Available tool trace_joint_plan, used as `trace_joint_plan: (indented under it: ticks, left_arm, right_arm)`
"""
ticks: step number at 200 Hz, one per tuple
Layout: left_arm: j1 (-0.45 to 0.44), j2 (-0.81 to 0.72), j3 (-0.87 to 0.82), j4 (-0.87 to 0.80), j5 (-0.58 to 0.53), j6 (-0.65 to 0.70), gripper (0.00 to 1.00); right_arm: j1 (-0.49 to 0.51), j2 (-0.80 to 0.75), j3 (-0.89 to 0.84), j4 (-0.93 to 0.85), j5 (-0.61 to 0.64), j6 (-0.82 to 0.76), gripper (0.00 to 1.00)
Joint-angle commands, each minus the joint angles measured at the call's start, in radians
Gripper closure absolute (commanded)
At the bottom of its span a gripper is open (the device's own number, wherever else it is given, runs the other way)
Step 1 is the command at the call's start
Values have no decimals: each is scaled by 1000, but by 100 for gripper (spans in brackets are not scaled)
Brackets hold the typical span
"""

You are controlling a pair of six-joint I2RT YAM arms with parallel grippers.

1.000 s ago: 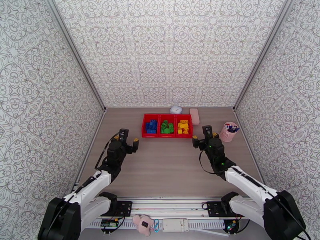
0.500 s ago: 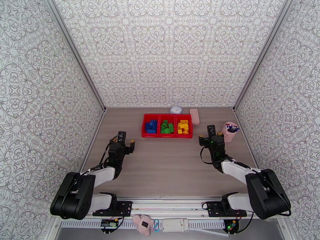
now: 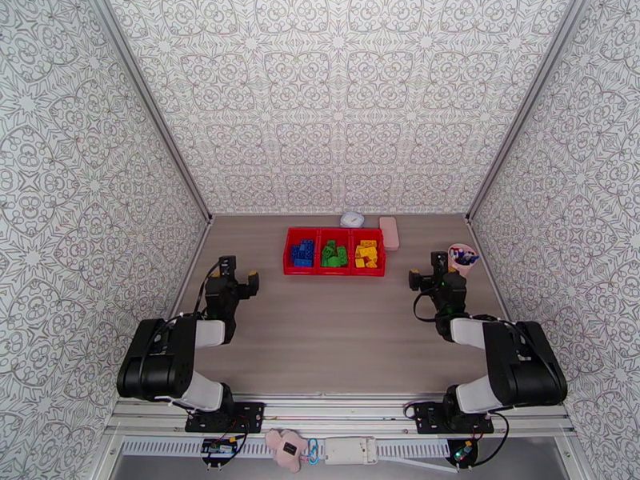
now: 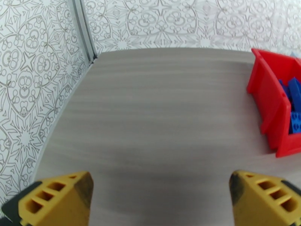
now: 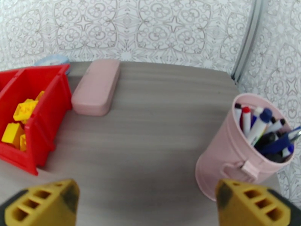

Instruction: Sort the legos into containers by color

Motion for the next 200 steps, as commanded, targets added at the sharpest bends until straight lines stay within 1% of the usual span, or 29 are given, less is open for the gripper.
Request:
trace_joint_plan:
  ticks: [1,50,200]
  left_arm:
    - [2,1,13,-28,34,-28,0]
    - [-13,1,13,-28,8,-17,0]
    - [-12,1,16,-32,11,-19,0]
  right_arm:
    - [-10,5,-13,61,-58,39,0]
    - [-9,2,-14,60,-53,36,0]
    - [-9,4,-14,60,-53,36,0]
